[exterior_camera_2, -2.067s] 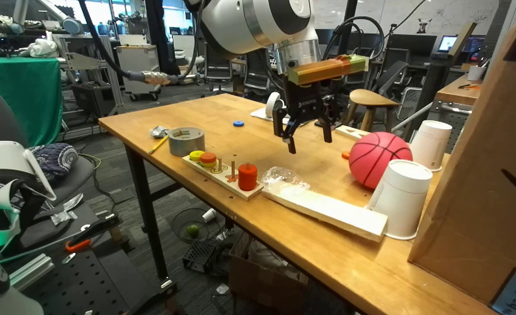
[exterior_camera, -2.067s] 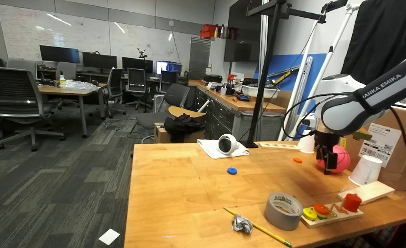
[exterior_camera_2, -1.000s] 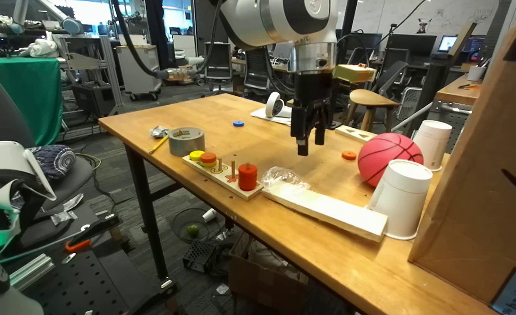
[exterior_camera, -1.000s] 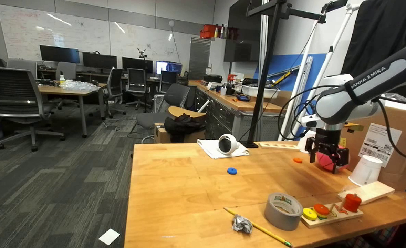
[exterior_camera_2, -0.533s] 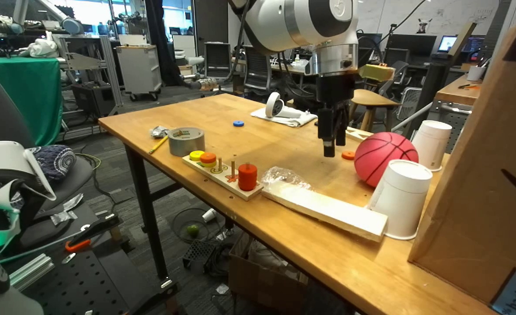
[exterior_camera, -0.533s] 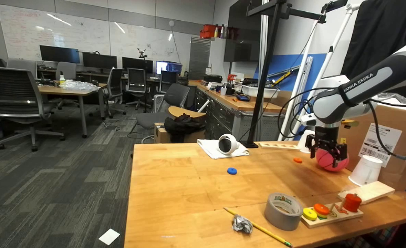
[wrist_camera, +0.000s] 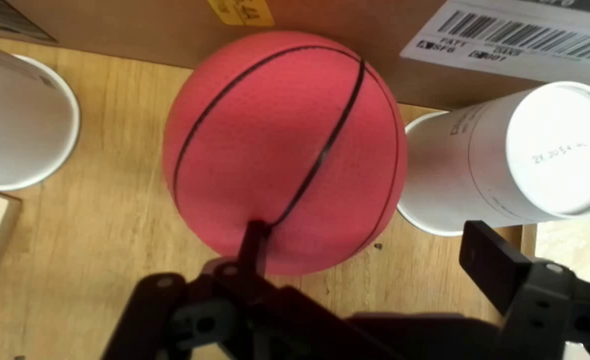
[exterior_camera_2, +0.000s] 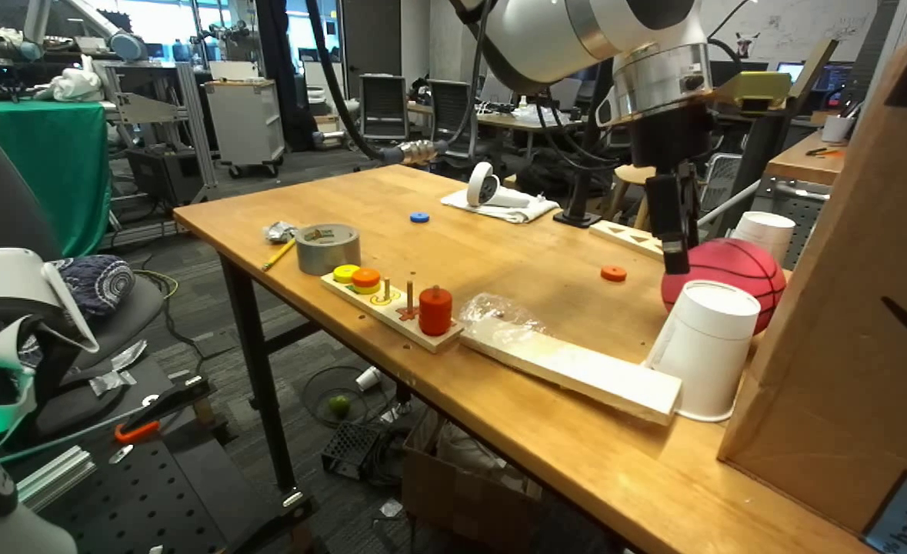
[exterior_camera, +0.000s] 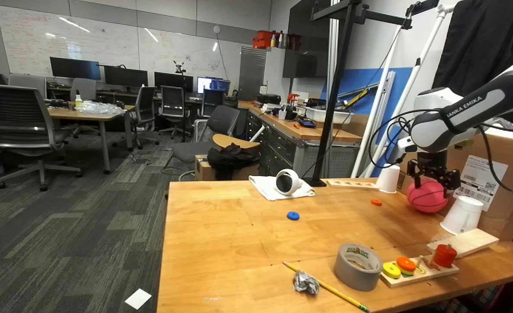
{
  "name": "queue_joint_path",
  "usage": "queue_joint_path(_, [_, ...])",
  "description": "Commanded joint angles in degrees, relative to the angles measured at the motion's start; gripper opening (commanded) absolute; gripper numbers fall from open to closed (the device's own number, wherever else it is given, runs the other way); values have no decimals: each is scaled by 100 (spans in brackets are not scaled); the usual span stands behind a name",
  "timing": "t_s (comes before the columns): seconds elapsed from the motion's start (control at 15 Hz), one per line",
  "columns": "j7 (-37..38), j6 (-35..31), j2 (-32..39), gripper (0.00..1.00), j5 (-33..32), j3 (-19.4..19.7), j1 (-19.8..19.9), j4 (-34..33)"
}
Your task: Move the basketball to the right.
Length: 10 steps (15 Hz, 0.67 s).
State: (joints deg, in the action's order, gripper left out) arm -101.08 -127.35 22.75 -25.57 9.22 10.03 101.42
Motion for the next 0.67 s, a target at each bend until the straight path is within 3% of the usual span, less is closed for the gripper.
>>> queue_joint_path(0.0, [535, -181, -77, 100, -378, 69, -98, -162])
queue_joint_path(0.27, [1073, -375, -330, 100, -500, -28, -231, -36])
queue_joint_path(0.47, [1680, -231, -562, 100, 106, -268, -296, 16])
queue_joint_path(0.53, [1334, -248, -281, 100, -169, -199, -208, -129])
queue_joint_path(0.6, [1473, -234, -339, 100, -53, -257, -233, -124])
